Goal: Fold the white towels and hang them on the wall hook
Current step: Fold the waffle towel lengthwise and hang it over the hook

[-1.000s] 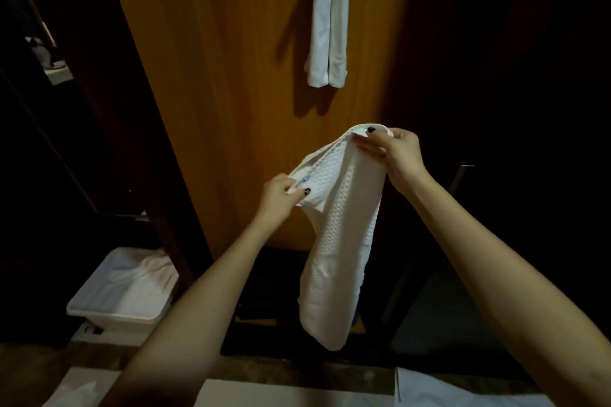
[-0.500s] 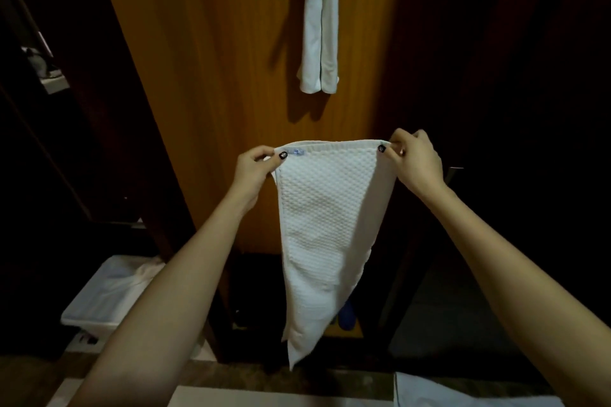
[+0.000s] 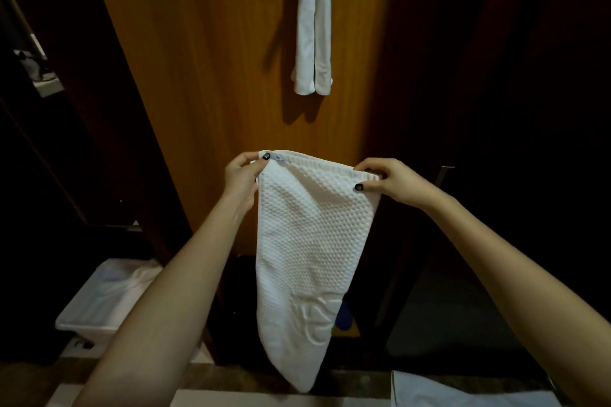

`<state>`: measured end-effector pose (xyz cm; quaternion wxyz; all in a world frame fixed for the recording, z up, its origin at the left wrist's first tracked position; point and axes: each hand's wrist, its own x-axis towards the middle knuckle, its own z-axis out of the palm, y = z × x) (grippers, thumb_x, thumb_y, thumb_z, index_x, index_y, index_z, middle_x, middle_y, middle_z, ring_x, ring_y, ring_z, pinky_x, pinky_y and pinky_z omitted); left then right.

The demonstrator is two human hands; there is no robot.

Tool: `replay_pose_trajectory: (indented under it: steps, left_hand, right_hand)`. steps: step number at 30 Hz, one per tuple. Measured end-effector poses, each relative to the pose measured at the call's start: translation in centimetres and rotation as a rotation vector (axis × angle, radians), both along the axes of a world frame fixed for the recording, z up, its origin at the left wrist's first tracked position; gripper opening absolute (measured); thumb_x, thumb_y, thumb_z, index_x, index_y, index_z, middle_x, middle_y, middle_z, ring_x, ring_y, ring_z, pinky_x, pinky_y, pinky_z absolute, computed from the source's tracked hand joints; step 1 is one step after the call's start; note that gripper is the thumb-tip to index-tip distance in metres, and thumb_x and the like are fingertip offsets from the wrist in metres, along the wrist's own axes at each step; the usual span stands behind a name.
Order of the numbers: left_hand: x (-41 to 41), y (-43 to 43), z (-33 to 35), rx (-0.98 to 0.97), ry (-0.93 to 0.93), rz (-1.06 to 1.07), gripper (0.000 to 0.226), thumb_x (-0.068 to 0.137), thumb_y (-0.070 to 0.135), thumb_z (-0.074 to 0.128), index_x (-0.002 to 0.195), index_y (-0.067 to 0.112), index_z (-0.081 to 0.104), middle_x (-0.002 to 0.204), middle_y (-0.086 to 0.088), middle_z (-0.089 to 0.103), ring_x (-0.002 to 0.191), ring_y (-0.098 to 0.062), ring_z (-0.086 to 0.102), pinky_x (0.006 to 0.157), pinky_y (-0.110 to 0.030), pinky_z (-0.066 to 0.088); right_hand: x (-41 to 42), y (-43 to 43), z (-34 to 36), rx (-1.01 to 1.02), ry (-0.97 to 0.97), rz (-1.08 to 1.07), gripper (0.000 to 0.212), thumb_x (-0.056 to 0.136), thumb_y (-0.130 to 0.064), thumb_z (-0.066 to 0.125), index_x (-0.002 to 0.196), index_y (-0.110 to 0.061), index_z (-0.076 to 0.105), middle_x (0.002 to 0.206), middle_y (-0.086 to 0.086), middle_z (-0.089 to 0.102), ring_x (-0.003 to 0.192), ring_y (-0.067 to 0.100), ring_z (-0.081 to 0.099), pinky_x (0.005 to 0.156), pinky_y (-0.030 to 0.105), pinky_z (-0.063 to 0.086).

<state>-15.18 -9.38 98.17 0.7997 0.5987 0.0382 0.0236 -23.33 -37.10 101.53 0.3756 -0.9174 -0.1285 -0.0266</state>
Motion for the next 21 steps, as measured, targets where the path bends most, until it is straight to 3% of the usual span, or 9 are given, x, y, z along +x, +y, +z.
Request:
replay_pose_trajectory:
  steps: [3,6,9,12,15,17,21]
  left_hand:
    - [0.1,-0.1,0.0,0.041,0.025,0.07,0.019,0.086,0.001,0.064,0.105,0.006,0.063,0.099,-0.008,0.065,0.075,-0.011,0.064,0.06,-0.023,0.053]
    - [0.2,0.3,-0.1,0.008,0.049,0.077,0.03,0.087,-0.001,0.063,0.117,0.0,0.059,0.105,-0.011,0.064,0.076,-0.011,0.064,0.061,-0.022,0.054]
    - [0.1,0.9,-0.3,-0.013,0.031,0.047,0.032,0.087,-0.003,0.06,0.119,-0.004,0.057,0.105,-0.013,0.063,0.078,-0.012,0.065,0.061,-0.021,0.054]
    - [0.0,1.3,-0.2,-0.037,0.019,-0.007,0.028,0.087,-0.003,0.06,0.115,-0.004,0.059,0.1,-0.012,0.065,0.086,-0.015,0.065,0.065,-0.022,0.054]
    - [0.1,1.7,0.0,0.033,-0.011,-0.094,0.015,0.087,0.001,0.061,0.101,0.002,0.065,0.094,-0.008,0.067,0.089,-0.015,0.064,0.073,-0.025,0.051]
    - [0.1,1.8,0.2,0.113,-0.04,-0.123,0.006,0.087,0.003,0.062,0.089,0.008,0.066,0.089,-0.004,0.066,0.082,-0.01,0.062,0.067,-0.02,0.051]
    - [0.3,2.2,0.5,0.26,-0.073,-0.159,0.015,0.082,-0.007,0.063,0.077,0.008,0.064,0.077,-0.006,0.061,0.063,-0.005,0.056,0.05,-0.01,0.043]
  right_hand:
    - [-0.4,1.1,-0.6,-0.072,0.035,-0.02,0.012,0.081,-0.031,0.075,0.084,-0.021,0.07,0.085,0.0,0.069,0.079,0.021,0.063,0.067,0.031,0.048]
    - [-0.4,1.6,-0.6,-0.111,0.058,-0.062,0.024,0.079,-0.033,0.077,0.082,-0.01,0.07,0.087,0.015,0.069,0.083,0.033,0.063,0.07,0.046,0.05]
    - [-0.3,1.3,-0.8,-0.087,0.024,-0.138,0.026,0.079,-0.035,0.077,0.073,-0.013,0.064,0.08,0.009,0.064,0.074,0.024,0.058,0.063,0.036,0.044]
    - [-0.2,1.4,-1.2,0.003,-0.1,-0.277,0.028,0.082,-0.033,0.074,0.066,-0.017,0.058,0.068,-0.003,0.057,0.06,0.009,0.049,0.051,0.019,0.035]
    - [0.0,1.8,-1.1,0.062,-0.205,-0.364,0.031,0.087,-0.03,0.069,0.068,-0.009,0.057,0.066,0.004,0.057,0.057,0.011,0.047,0.05,0.023,0.034]
    - [0.2,2.0,-0.8,0.075,-0.257,-0.395,0.033,0.088,-0.029,0.067,0.067,-0.006,0.056,0.066,0.009,0.057,0.057,0.013,0.048,0.052,0.028,0.035]
    - [0.7,1.9,0.1,0.04,-0.33,-0.453,0.031,0.088,-0.026,0.066,0.063,-0.014,0.052,0.062,0.003,0.054,0.057,0.012,0.05,0.049,0.026,0.034]
